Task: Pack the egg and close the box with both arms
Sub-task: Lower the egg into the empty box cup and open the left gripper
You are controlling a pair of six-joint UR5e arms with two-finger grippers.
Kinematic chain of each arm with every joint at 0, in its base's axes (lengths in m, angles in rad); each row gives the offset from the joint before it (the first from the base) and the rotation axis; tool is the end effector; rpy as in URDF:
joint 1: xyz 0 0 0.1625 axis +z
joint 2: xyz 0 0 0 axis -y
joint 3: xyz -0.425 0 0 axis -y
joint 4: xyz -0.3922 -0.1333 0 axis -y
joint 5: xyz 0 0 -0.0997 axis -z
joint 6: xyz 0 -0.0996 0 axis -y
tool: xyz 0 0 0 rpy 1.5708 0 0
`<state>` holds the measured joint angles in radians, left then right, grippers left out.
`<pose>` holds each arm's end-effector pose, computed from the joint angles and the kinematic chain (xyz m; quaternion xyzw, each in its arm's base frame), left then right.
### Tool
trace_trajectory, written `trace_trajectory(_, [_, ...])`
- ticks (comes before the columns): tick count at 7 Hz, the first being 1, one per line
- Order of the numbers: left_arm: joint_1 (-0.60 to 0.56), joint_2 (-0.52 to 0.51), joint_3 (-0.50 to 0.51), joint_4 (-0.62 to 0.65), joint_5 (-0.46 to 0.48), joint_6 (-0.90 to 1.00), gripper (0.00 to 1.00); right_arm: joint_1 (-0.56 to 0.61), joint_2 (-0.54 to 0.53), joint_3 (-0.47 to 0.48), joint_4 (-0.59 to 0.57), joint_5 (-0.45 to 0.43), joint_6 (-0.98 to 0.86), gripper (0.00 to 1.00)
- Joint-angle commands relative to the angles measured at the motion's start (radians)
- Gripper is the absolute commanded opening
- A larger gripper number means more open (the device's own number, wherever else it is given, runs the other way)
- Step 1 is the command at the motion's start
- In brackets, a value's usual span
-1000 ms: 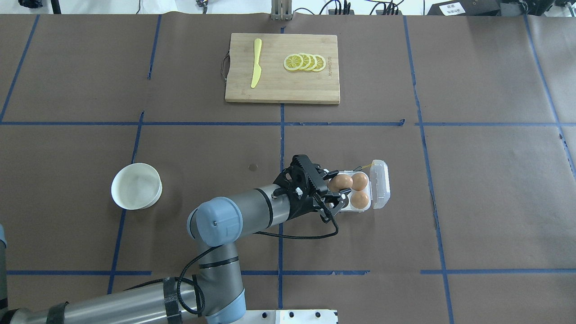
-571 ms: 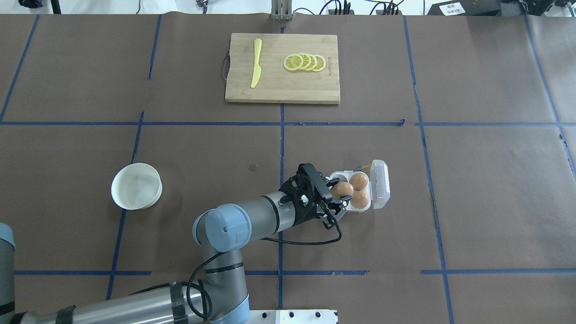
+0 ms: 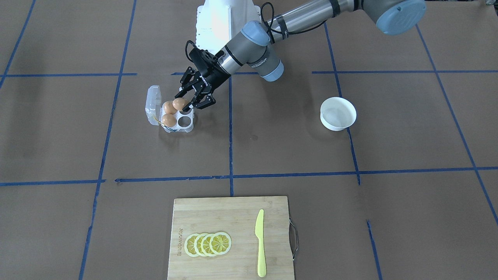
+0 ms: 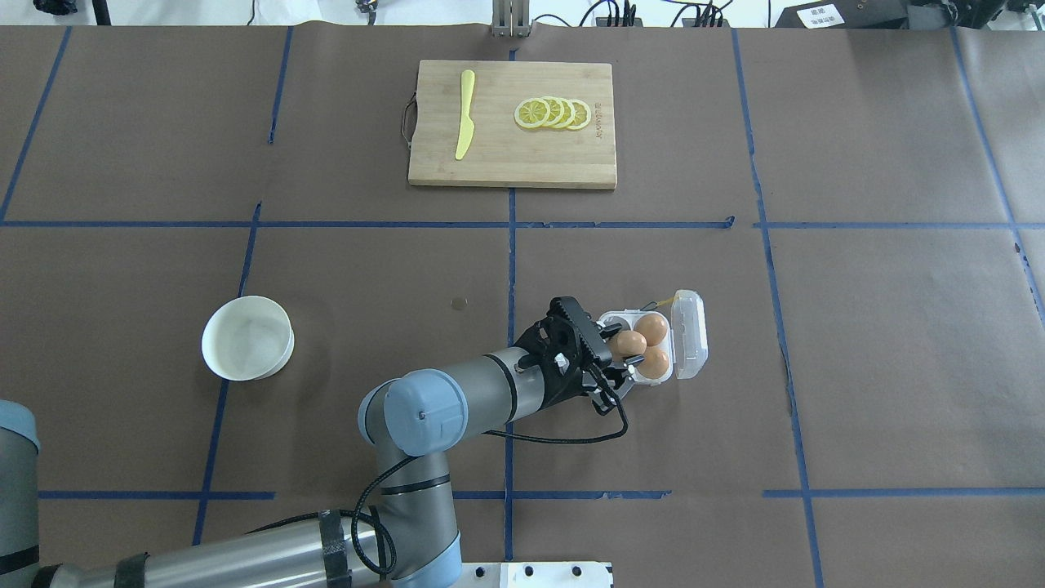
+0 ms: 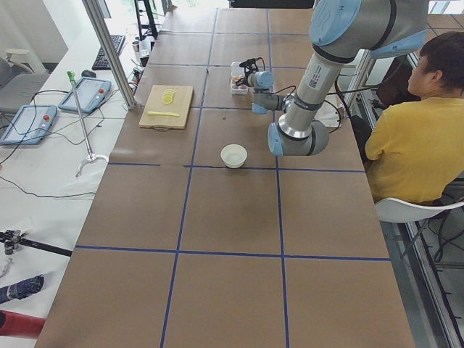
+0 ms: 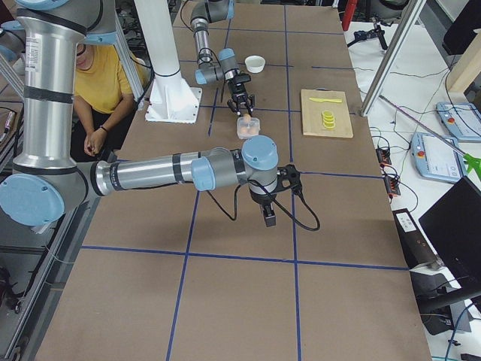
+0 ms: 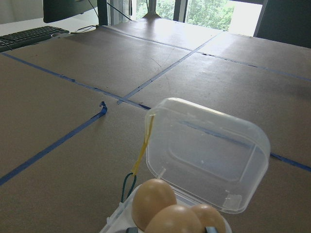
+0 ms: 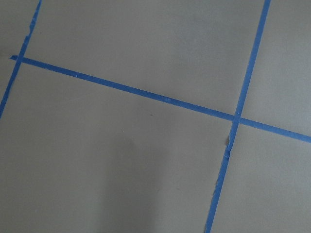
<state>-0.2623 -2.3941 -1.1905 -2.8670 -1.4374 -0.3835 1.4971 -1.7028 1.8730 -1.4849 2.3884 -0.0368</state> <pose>0.6831 -0.3351 0.1685 0.5376 0.5422 0.2416 0.5988 0.0278 -0.4476 0.5580 0.1099 -0.3964 -0.1009 0.9059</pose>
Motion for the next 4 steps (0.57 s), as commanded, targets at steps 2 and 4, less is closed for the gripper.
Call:
trace_trajectory(2, [0.0,-0.004,0.006,0.0,-0.002,0.0,0.43,0.0,0.0,0.0,0.0,0.0,0.0,1.0])
trace_trajectory(4, [0.002,-0.004,0.006,0.0,-0.002,0.0,0.5,0.002,-0.001,0.0,0.0,0.0,0.0,1.0])
